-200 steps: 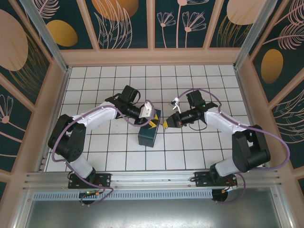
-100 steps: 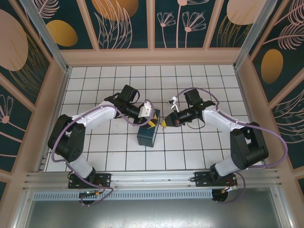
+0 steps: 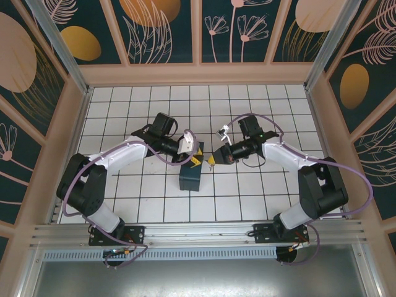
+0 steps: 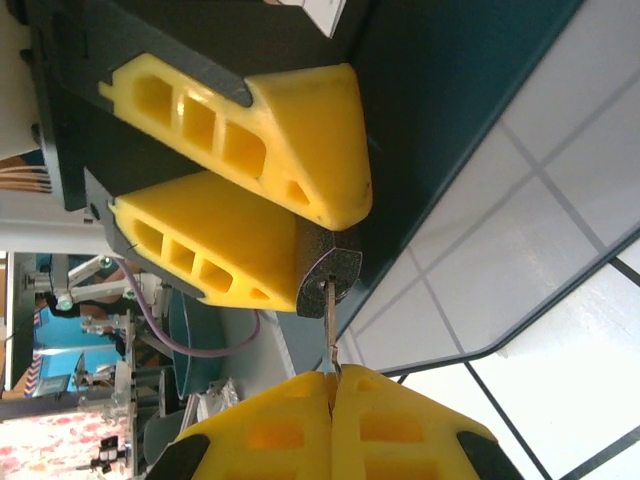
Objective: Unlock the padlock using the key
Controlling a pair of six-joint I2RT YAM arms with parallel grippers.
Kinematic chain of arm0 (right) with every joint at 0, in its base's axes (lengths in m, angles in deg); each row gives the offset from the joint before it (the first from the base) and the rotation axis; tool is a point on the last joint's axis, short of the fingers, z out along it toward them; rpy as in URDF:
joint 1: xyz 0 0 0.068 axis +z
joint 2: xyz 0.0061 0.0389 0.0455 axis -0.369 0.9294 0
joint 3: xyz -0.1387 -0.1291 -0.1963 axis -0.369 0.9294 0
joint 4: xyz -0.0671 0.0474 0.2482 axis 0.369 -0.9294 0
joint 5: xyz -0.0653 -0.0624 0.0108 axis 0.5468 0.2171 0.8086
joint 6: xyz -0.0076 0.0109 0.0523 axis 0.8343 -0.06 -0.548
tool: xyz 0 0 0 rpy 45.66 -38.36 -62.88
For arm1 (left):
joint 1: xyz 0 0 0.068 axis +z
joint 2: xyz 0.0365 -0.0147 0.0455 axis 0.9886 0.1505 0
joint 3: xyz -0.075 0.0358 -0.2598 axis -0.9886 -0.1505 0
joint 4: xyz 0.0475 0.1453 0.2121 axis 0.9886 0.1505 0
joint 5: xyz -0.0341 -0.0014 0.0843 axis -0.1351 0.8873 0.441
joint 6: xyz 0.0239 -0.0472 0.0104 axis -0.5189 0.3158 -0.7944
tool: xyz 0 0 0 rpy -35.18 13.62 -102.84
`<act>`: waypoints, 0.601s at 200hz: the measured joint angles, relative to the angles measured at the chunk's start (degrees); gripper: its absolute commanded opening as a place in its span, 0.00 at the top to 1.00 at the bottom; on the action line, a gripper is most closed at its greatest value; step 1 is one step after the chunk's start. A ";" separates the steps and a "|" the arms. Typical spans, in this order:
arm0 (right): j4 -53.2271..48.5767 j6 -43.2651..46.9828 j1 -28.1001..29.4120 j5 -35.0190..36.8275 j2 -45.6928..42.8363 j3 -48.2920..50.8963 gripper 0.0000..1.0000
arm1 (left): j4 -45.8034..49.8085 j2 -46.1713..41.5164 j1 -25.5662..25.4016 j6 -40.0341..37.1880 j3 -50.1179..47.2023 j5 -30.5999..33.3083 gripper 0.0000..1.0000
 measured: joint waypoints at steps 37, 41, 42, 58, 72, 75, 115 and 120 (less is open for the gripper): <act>-1.90 3.50 0.09 -2.16 1.07 -1.18 1.00 | 0.61 -1.27 0.00 -0.15 -0.42 0.20 0.70; -2.16 3.65 0.09 -2.21 1.27 -1.36 1.00 | 0.68 -1.33 0.00 -0.22 -0.42 0.24 0.69; -2.21 3.69 0.09 -2.23 1.29 -1.38 1.00 | 0.70 -1.33 0.00 -0.22 -0.42 0.24 0.70; -2.78 4.17 0.09 -3.04 2.19 -1.79 1.00 | 0.87 -1.40 0.00 -0.24 -0.42 0.55 0.69; -2.34 3.43 0.04 -3.63 3.04 -1.79 1.00 | 1.57 -1.44 -0.35 -1.18 -0.42 2.16 0.69; -2.34 3.23 0.04 -3.69 3.23 -1.79 1.00 | 1.77 -1.44 -0.44 -1.38 -0.42 2.43 0.69; -4.37 2.86 0.39 -3.85 5.14 -4.04 1.00 | 1.90 -2.45 -0.72 -1.53 -0.72 5.03 0.68; -4.61 2.82 0.55 -3.72 5.14 -4.33 1.00 | 1.97 -2.62 -0.72 -1.55 -0.72 5.18 0.68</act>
